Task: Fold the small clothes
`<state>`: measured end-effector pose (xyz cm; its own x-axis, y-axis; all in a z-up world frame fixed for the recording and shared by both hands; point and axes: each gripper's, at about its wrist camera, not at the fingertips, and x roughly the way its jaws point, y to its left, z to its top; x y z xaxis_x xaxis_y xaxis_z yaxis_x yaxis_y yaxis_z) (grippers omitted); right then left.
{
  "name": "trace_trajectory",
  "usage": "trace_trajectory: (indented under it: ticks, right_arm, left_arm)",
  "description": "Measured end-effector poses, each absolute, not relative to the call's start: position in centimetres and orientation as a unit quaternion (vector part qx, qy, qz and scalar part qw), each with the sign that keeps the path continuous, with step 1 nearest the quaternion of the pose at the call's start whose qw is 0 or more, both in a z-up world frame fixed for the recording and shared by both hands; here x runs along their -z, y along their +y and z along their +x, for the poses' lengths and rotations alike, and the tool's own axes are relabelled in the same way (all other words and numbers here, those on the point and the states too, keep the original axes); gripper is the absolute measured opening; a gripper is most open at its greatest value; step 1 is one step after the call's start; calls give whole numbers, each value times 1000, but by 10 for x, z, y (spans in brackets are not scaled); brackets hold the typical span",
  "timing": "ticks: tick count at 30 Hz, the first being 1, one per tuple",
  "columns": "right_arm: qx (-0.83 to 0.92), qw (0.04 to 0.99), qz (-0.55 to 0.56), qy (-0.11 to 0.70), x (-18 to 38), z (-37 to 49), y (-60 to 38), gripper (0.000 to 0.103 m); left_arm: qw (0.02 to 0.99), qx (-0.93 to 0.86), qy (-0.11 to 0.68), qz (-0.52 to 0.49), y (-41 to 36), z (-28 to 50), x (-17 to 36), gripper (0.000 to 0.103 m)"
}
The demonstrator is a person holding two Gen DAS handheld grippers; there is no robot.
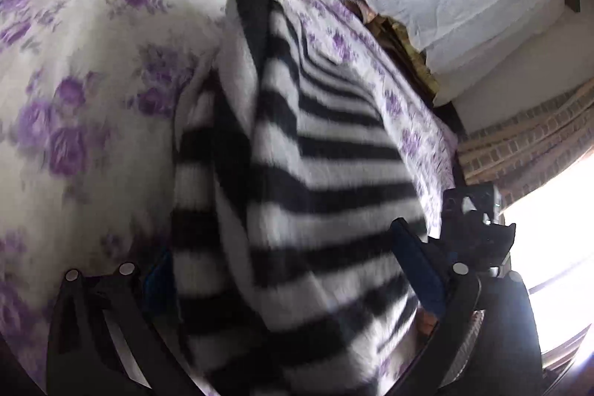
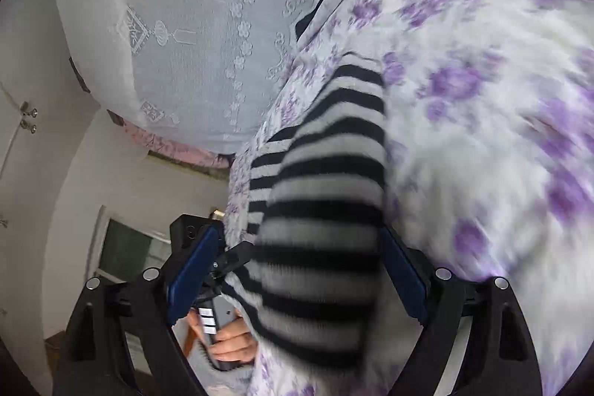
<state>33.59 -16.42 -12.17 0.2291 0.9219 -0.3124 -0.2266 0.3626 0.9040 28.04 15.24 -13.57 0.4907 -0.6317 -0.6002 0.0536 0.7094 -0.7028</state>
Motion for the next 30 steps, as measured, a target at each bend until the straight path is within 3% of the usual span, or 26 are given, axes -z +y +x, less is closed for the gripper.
trace_trajectory:
  ticks: [3, 6, 16, 22, 24, 28, 30]
  right_arm:
    - [-411, 696, 356, 469, 120, 350, -147, 88]
    - [-408, 718, 313, 469, 113, 353, -126, 100]
    - [-371, 721, 274, 517, 114, 341, -146, 91]
    - [-360, 758, 214, 499, 114, 360, -93, 93]
    - [-356, 783, 186, 475, 112, 350, -89, 90]
    - [-343, 809, 196, 435, 109, 328, -106, 71]
    - [-338, 824, 178, 419, 98, 317, -108, 68]
  left_arm:
    - [806, 216, 446, -324, 152, 282, 138, 98]
    - [819, 208, 450, -291, 141, 278, 135, 98]
    - [818, 200, 456, -287, 150, 274, 136, 98]
    - [827, 202, 445, -278, 144, 279, 133, 98]
    - [830, 198, 443, -276, 144, 277, 133, 97]
    - [843, 191, 436, -251, 134, 269, 127, 87]
    - [853, 184, 431, -229, 125, 259, 119, 84]
